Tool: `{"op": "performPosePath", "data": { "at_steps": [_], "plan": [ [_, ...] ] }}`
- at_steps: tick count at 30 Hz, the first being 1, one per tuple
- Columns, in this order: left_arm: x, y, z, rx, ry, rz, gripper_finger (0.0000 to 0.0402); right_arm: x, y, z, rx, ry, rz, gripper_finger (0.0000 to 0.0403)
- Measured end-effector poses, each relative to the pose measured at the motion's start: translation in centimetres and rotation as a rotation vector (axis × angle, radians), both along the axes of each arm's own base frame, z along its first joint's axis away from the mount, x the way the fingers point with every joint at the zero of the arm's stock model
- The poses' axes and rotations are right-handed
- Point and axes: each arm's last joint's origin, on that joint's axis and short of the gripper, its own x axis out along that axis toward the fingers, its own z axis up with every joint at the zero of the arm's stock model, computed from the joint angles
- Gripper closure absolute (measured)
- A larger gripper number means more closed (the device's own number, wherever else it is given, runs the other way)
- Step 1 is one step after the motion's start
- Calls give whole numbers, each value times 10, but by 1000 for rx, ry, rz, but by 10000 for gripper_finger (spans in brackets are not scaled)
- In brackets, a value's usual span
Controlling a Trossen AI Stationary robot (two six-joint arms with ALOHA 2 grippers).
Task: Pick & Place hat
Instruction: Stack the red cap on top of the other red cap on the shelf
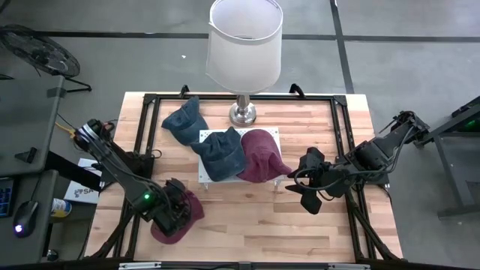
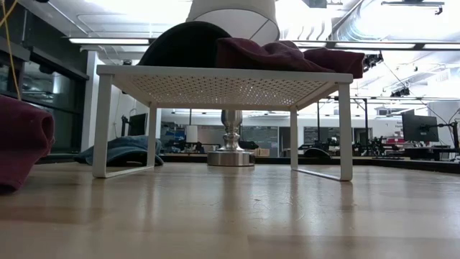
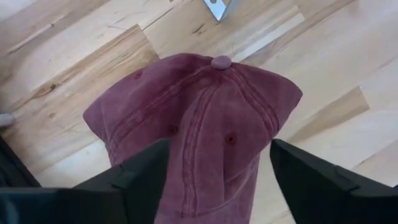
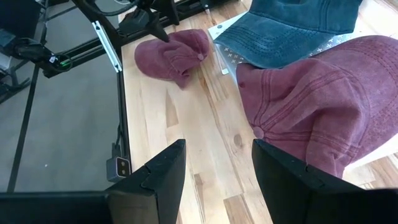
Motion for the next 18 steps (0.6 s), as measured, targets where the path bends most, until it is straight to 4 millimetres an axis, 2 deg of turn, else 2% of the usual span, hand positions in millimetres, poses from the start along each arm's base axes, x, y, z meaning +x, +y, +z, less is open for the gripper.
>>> {"op": "performPosePath", "data": {
  "at_steps": [4, 18],
  "plan": [
    [3, -3, -6, 5, 20, 0, 100, 0, 0, 0, -3, 0, 2, 224],
    [12, -13, -35, 80, 110, 68, 97, 0, 0, 0, -7, 6, 23, 224]
  ]
}}
